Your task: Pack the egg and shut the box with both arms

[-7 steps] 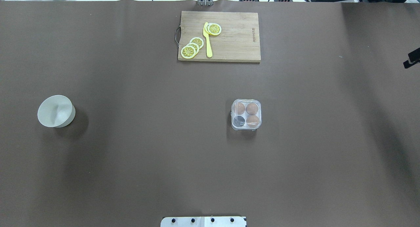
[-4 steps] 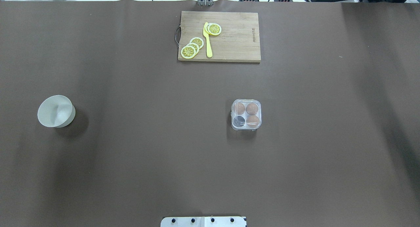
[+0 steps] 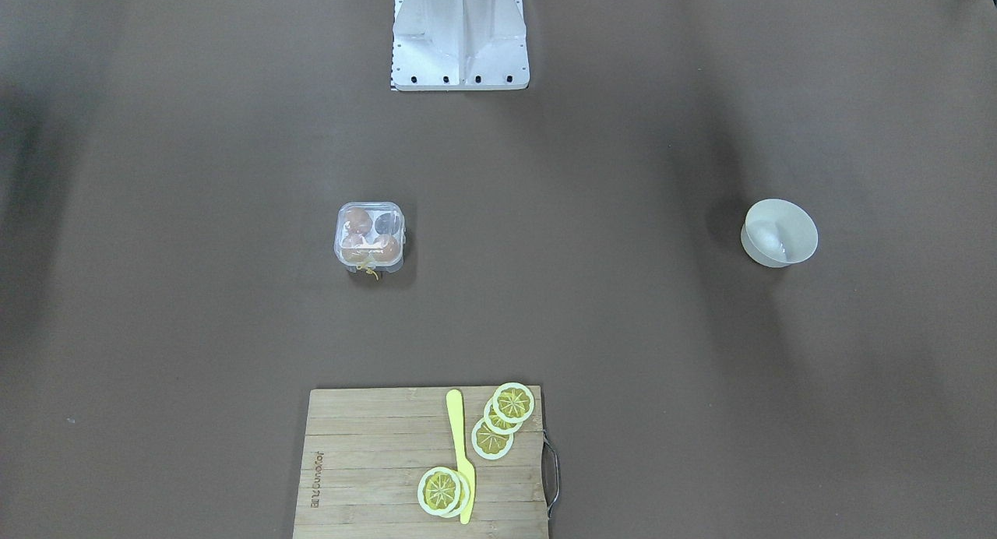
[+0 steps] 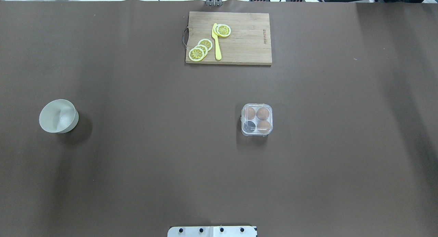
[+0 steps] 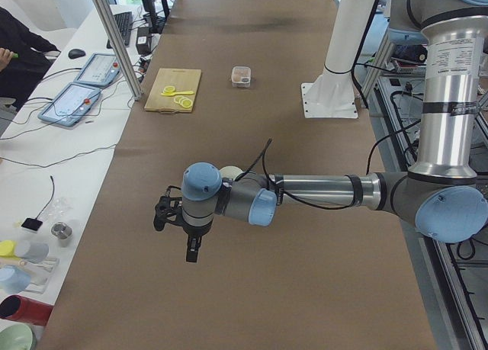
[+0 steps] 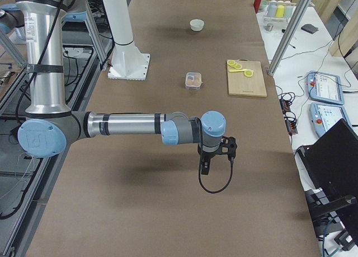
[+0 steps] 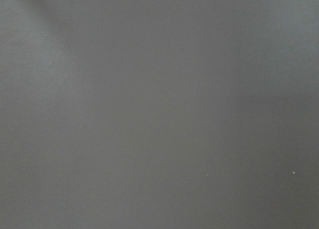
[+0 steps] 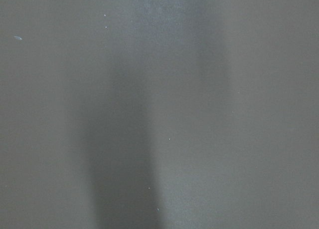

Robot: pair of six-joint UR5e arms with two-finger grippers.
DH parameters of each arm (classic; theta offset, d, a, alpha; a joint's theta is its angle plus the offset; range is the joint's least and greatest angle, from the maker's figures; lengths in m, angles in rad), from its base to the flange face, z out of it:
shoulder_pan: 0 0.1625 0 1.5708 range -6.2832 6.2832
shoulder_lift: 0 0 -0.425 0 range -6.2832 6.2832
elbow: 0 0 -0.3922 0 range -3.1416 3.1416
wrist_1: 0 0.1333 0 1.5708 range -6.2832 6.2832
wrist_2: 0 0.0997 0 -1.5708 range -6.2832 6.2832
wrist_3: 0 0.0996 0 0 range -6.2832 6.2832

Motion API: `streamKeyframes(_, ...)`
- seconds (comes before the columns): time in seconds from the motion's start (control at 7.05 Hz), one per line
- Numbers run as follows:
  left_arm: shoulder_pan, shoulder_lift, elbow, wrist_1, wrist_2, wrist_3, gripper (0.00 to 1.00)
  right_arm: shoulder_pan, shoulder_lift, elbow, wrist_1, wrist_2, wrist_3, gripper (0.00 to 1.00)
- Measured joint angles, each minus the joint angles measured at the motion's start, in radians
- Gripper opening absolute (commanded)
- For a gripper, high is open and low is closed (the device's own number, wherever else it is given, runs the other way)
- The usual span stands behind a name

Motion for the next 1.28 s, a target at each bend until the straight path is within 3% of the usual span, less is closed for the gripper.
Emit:
streamKeyframes(0.57,0.012,-0.01,0.0,0.043,0.008,-0.007,0.98,0.02,0.003,0.053,-0.118,0.022,-0.002,1.0)
streamKeyframes(1.28,0.013,-0.017,-0.003,0.044,0.006,-0.011,0.98,0.024,-0.003,0.058,-0.128,0.021,-0.033,1.0)
